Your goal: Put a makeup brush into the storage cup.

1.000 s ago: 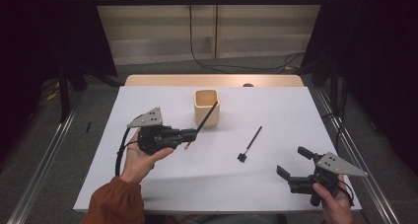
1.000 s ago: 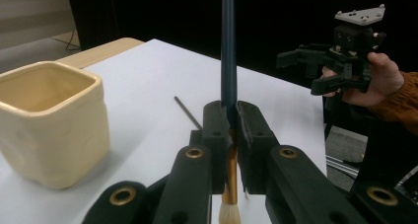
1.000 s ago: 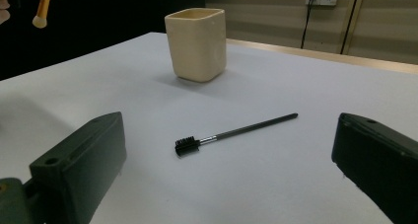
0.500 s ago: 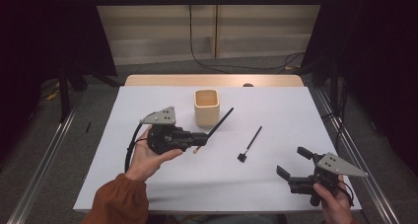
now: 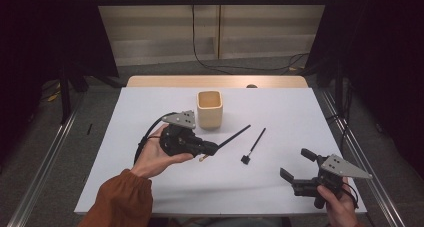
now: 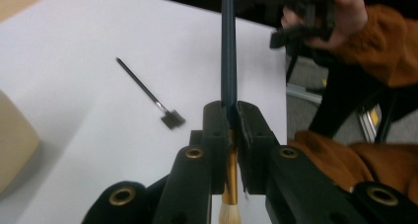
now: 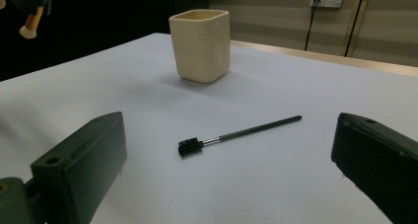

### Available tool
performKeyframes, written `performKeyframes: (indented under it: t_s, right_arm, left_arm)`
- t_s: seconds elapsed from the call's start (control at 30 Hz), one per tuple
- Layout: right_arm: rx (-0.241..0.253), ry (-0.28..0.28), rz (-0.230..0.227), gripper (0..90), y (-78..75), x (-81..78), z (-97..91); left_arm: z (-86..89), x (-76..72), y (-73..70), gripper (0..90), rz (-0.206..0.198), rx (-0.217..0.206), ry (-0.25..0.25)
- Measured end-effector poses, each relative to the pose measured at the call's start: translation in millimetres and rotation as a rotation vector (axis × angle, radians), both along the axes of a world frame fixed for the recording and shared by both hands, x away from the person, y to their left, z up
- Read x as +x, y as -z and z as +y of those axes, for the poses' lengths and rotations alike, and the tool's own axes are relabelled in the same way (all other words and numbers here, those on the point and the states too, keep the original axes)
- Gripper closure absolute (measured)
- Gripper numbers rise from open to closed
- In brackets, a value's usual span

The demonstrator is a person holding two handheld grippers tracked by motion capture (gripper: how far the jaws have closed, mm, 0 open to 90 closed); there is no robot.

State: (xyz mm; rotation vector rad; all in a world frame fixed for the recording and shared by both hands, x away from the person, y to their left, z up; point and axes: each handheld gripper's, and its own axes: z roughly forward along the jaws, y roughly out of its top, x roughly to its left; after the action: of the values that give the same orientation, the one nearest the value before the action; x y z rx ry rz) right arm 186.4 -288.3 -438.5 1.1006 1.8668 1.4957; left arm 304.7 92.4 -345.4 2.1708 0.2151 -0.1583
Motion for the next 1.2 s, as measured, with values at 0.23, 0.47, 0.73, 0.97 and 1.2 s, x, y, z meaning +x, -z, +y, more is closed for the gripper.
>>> performKeyframes:
  t_s: [0.23, 0.47, 0.73, 0.97, 1.2]
  right_arm:
    - [0.001, 0.001, -0.003, 0.0, -0.2, -0.8, 0.3]
    - [0.003, -0.007, 0.000, 0.0, -0.3, -0.3, 0.3]
    - [0.004, -0.013, -0.002, 0.0, -0.3, 0.1, 0.9]
    - [0.016, -0.021, 0.008, 0.0, -0.7, 0.2, 1.0]
    - [0.008, -0.043, 0.020, 0.0, -0.8, -0.1, 2.2]
  left_arm:
    - [-7.7, -0.4, -4.0, 83.7, 0.004, 0.083, 0.038]
    - [-12.2, 1.3, -4.9, 83.7, 0.007, 0.153, 0.077]
    - [-22.5, -0.1, -1.2, 83.7, 0.001, 0.255, 0.105]
    - [-27.0, 0.5, 4.7, 83.7, -0.002, 0.345, 0.130]
    - [-26.6, 5.4, 13.8, 83.8, -0.011, 0.434, 0.127]
